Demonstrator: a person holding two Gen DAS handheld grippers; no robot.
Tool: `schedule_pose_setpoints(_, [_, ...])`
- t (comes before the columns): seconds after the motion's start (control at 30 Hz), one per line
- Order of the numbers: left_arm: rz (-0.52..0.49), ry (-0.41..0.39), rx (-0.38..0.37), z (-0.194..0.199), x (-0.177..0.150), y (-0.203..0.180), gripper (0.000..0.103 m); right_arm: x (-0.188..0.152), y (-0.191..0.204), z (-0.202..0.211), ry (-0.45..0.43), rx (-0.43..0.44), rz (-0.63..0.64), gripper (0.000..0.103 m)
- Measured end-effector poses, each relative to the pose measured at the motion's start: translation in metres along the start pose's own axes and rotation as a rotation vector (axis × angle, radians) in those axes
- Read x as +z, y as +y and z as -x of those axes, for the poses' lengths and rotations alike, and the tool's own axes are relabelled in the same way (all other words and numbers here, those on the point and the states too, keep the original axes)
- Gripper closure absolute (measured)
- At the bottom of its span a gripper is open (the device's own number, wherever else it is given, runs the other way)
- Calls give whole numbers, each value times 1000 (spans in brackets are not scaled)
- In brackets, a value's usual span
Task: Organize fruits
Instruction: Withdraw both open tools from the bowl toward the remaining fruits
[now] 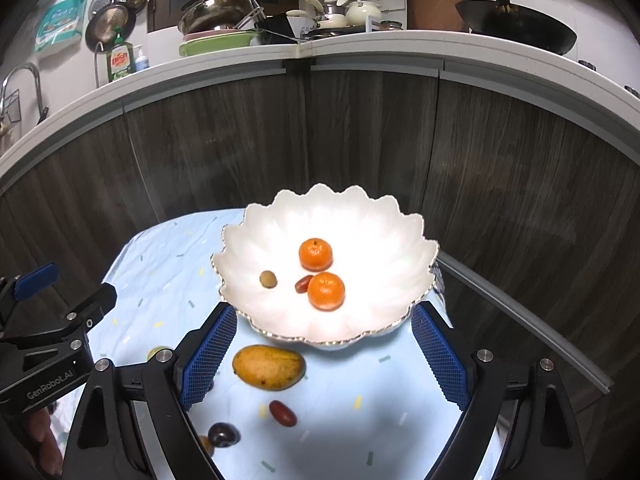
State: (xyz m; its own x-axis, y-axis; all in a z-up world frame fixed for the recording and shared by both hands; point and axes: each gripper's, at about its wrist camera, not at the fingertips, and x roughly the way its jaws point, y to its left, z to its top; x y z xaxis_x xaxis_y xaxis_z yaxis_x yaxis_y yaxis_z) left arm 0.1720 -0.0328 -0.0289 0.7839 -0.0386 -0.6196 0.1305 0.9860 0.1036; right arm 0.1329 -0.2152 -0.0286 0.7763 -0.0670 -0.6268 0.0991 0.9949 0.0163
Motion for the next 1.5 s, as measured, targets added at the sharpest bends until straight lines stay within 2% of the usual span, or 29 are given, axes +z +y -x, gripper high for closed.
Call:
schedule_pose_setpoints(0.97, [-48,82,-43,-24,-69,-14,14,-51,6,-23,85,11,52,13])
schedule_pose_setpoints(1.5, [-50,111,-13,-49,-81,-7,16,-69,14,-46,137,15,77,13])
